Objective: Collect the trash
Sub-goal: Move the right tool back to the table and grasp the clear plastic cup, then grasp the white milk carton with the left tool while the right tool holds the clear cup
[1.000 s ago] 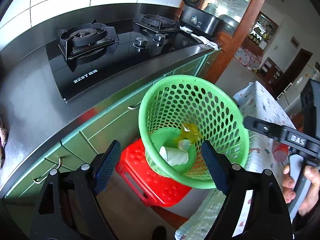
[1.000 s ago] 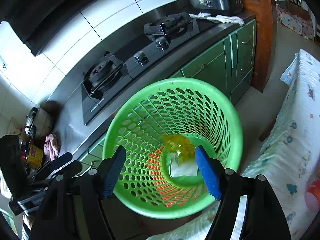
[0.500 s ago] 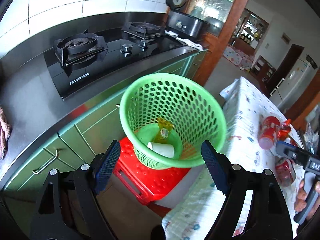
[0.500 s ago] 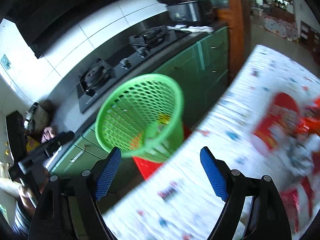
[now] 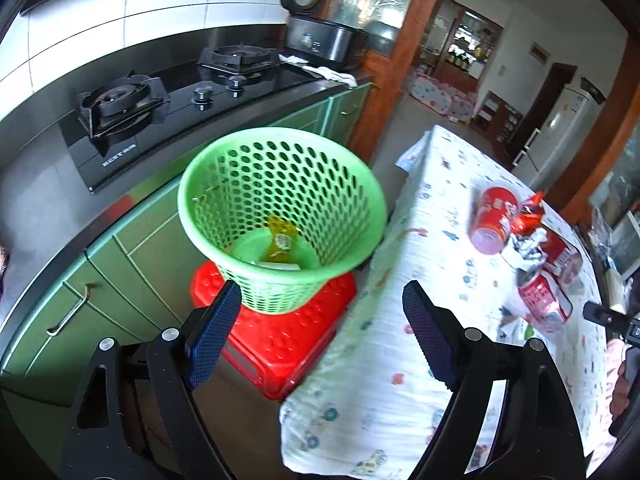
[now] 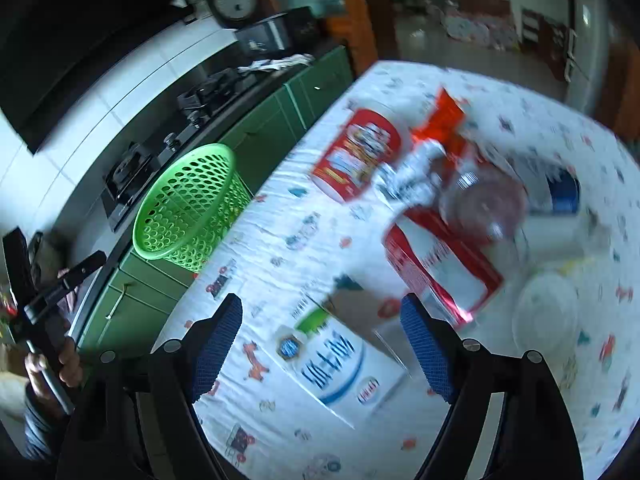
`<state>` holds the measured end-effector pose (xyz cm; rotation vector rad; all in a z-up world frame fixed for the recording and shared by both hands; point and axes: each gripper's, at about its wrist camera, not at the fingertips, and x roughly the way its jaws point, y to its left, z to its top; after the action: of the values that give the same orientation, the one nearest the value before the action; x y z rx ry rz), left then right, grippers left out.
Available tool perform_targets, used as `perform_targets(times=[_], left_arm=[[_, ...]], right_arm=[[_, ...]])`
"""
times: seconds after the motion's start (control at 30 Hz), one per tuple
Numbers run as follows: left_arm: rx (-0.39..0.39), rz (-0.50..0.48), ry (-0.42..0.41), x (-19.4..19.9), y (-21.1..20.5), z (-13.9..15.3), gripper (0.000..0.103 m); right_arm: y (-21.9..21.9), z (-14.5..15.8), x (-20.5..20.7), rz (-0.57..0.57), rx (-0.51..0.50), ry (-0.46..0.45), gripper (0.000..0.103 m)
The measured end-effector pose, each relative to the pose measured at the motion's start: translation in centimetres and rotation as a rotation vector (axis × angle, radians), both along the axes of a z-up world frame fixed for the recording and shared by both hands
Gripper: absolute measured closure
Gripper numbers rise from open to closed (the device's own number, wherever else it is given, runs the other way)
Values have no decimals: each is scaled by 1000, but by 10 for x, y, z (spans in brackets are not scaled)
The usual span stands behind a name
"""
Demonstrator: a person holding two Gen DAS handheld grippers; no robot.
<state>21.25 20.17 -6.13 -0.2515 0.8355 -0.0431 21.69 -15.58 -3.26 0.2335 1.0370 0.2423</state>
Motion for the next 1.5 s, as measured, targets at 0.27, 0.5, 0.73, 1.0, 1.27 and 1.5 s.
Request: perform_targets(times=[0.27, 0.5, 0.73, 1.0, 1.27, 1.5], left_arm=[[-3, -44, -2, -8, -17, -2, 21], [-7, -50, 3, -6, -16, -5, 21], [13, -102, 7, -1, -26, -8, 21], [67, -275, -16, -4, -64, -6, 21], [128, -543, -42, -14, -122, -6, 13], [99, -596, 75, -16, -169, -21, 13]], right_arm=[[-49, -30, -2, -211, 141, 119, 25], [-59, -55, 9, -319, 165, 207, 25], [-74, -83, 14, -420, 322, 293, 27], [-84, -102, 11, -453, 433, 348, 42], [-95, -94, -2, -421, 431, 322, 43], [-105, -76, -18, -353, 339, 256, 43]])
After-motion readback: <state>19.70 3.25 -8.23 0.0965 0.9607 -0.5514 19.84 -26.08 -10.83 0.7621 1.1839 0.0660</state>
